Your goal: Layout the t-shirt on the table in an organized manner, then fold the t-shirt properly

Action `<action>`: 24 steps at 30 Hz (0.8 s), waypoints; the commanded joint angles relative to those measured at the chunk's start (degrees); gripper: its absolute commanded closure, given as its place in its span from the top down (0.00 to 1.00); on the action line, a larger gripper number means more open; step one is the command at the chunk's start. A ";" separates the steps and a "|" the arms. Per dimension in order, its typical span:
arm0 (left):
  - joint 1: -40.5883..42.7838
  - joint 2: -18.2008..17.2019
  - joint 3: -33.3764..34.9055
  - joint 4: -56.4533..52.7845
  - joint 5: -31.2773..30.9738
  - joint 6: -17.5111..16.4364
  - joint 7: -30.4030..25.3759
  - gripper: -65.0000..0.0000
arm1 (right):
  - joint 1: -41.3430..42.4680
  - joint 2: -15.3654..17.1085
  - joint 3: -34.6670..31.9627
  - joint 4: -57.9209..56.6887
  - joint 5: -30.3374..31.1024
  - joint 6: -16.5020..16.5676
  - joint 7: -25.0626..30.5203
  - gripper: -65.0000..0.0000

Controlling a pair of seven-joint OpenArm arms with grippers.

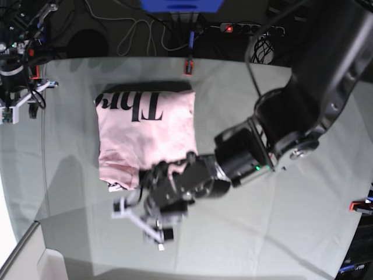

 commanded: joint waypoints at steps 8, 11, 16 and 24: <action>6.06 -6.13 -34.79 25.29 16.50 -0.05 -0.64 0.84 | -4.18 -0.53 1.17 1.16 0.60 -0.03 1.21 0.47; 10.99 -8.77 -47.54 34.43 18.17 -0.13 -0.64 0.81 | -5.14 -2.46 4.16 1.25 0.69 -0.03 1.56 0.38; 23.12 -13.51 -63.63 48.32 18.17 -0.13 -0.64 0.33 | -4.53 -3.15 10.75 1.60 0.86 -0.03 1.21 0.12; 47.64 -13.78 -84.37 63.79 18.08 -0.05 -0.64 0.00 | -3.39 -3.15 20.16 0.89 3.32 -0.03 -4.24 0.00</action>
